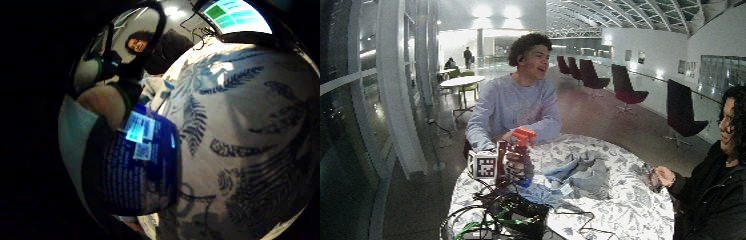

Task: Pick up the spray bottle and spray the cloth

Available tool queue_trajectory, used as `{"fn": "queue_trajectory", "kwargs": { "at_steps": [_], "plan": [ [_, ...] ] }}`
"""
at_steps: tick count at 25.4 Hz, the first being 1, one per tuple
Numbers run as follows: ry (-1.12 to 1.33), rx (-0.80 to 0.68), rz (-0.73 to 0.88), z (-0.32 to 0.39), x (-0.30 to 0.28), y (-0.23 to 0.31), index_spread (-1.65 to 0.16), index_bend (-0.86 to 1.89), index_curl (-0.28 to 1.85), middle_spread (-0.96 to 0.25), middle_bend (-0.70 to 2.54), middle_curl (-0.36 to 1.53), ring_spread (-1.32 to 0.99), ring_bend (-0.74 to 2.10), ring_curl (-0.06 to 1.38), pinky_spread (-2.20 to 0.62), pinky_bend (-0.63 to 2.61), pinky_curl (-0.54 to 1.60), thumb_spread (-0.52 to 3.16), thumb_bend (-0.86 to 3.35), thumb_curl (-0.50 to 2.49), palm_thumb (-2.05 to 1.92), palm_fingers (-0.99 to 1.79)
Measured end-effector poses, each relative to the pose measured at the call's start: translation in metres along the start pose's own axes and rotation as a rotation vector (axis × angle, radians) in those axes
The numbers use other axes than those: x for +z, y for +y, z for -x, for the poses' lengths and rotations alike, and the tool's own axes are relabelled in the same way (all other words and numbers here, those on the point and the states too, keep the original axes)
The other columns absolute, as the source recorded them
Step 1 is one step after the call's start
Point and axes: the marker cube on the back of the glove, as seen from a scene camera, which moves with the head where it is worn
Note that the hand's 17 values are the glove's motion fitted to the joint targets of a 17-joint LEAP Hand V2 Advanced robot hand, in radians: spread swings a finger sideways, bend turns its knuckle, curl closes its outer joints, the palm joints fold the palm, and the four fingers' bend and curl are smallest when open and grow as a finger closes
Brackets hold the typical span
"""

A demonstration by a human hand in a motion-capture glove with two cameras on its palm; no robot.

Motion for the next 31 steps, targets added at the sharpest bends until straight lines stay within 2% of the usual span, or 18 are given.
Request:
{"fn": "queue_trajectory", "kwargs": {
  "at_steps": [8,17,31],
  "plan": [
    [-0.010,0.012,-0.002,0.009,0.008,-0.006,-0.31,0.14,0.28,-0.08,0.26,0.39,-0.07,0.45,0.35,0.22,0.32,0.34,0.76,0.10,0.55,1.10,0.94],
    [0.072,0.130,0.226,0.059,0.014,-0.026,-0.31,0.10,0.28,-0.10,0.26,0.42,-0.06,0.47,0.37,0.23,0.31,0.35,0.65,0.03,0.60,1.09,0.96],
    [0.240,0.291,0.407,0.104,0.026,-0.052,-0.26,0.12,0.30,-0.10,0.24,0.45,-0.04,0.46,0.38,0.22,0.29,0.35,0.59,-0.02,0.66,1.10,1.03]
  ]
}}
